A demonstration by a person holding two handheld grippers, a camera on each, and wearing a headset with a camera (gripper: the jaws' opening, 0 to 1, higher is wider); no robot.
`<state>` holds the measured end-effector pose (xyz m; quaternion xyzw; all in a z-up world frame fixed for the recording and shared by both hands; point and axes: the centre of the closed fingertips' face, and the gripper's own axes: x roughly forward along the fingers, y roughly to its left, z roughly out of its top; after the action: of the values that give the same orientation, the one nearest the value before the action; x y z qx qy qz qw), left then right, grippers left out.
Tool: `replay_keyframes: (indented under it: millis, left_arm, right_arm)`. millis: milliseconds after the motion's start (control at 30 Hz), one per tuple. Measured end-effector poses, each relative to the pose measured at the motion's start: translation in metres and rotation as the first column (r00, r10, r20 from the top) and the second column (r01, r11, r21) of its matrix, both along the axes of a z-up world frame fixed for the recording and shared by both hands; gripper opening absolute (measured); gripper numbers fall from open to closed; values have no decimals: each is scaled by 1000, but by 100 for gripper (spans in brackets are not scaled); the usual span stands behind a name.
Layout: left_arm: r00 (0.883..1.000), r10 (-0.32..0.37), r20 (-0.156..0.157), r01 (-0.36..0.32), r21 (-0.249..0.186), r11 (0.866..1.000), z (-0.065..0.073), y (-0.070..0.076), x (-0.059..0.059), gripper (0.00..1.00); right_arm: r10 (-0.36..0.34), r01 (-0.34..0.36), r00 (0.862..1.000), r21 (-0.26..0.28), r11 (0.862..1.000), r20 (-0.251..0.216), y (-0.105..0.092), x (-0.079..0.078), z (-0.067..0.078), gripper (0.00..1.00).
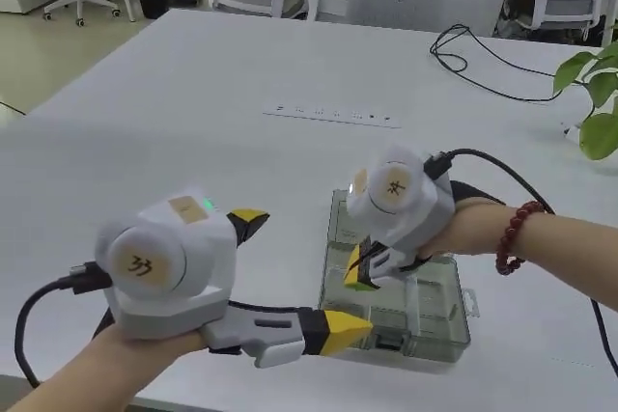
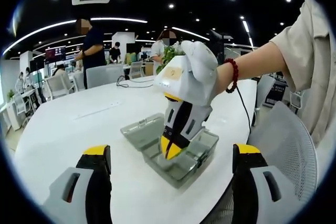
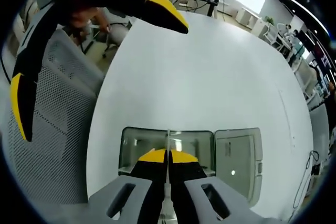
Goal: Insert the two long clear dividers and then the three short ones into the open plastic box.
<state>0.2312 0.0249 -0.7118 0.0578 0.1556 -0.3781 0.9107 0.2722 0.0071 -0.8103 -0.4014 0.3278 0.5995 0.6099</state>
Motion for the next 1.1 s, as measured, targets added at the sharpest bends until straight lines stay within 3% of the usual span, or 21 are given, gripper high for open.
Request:
replay_keyframes:
  millis: [200,667,933,1100]
  left_arm:
    - [1000,4,-1,-4,10,1000,-1,0,0,96]
    - [1000,-4,-18,4,23,1000,-7,-4,-1,96]
    - [1000,3,-15,-3,15,1000,-5,-1,1,97]
    - [1000,7,-14,-7,13,1000,-4,0,1,97]
  right_arm:
    - [-12,11,1000,-39,999,-18,1,1,-14,2]
    - [-17,9,998,-118,993,-61,0,1,-17,2]
    - [-27,23,998,-90,996,-53,2,0,-16,4]
    - [-70,68,993,-22,997,-90,10,-2,-5,12]
